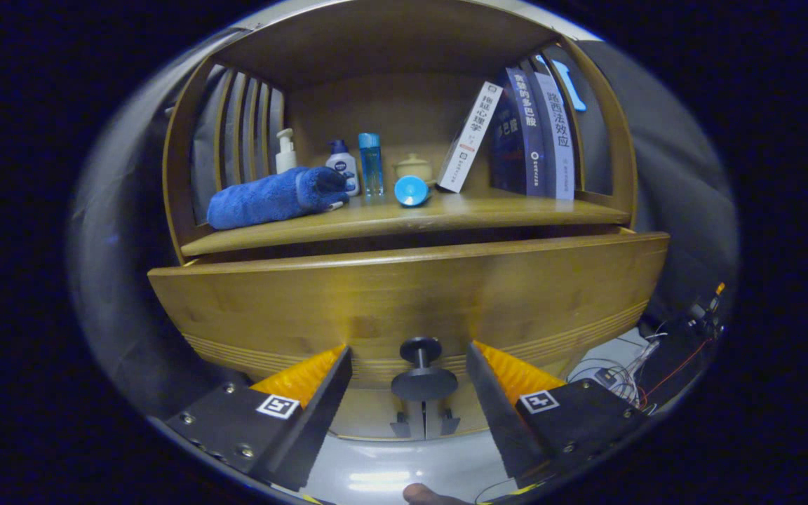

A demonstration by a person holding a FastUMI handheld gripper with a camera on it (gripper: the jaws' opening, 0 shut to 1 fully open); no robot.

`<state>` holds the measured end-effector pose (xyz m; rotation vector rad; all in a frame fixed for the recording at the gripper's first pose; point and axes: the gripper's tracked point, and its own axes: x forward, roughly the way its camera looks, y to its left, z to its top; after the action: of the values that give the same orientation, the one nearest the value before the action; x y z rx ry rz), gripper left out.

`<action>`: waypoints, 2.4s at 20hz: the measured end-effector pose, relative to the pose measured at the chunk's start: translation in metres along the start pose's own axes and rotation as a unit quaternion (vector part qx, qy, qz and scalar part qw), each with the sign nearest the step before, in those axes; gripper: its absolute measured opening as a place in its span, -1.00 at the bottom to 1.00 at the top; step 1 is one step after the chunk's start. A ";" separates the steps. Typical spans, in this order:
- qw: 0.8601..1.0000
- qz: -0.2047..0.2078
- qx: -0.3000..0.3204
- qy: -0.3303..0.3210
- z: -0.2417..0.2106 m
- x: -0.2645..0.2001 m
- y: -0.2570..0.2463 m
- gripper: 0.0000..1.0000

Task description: Pull open the drawer, take out the items inside it, and place them on the countertop above the cabinet.

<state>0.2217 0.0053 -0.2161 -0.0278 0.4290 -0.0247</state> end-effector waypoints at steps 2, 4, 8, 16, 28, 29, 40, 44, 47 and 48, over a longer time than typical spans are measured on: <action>1.000 0.003 -0.004 0.024 -0.005 0.009 0.006 0.99; 1.000 0.000 -0.007 0.025 -0.004 0.014 0.007 0.99; 0.999 0.000 0.004 0.034 0.000 0.023 0.009 0.98; 0.999 -0.013 -0.031 0.006 0.009 0.033 0.009 0.97; 0.995 0.016 -0.040 -0.086 0.066 -0.101 0.038 0.98; 0.995 0.015 -0.039 -0.095 0.072 -0.113 0.037 0.98; 0.992 0.035 -0.019 -0.123 0.099 -0.224 0.043 0.97; 0.991 0.045 -0.012 -0.125 0.105 -0.244 0.052 0.97; 0.990 0.041 -0.022 -0.135 0.113 -0.259 0.049 0.97; 0.989 0.042 -0.021 -0.140 0.118 -0.265 0.049 0.97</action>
<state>0.0311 0.0649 -0.0007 -0.0545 0.1490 0.0716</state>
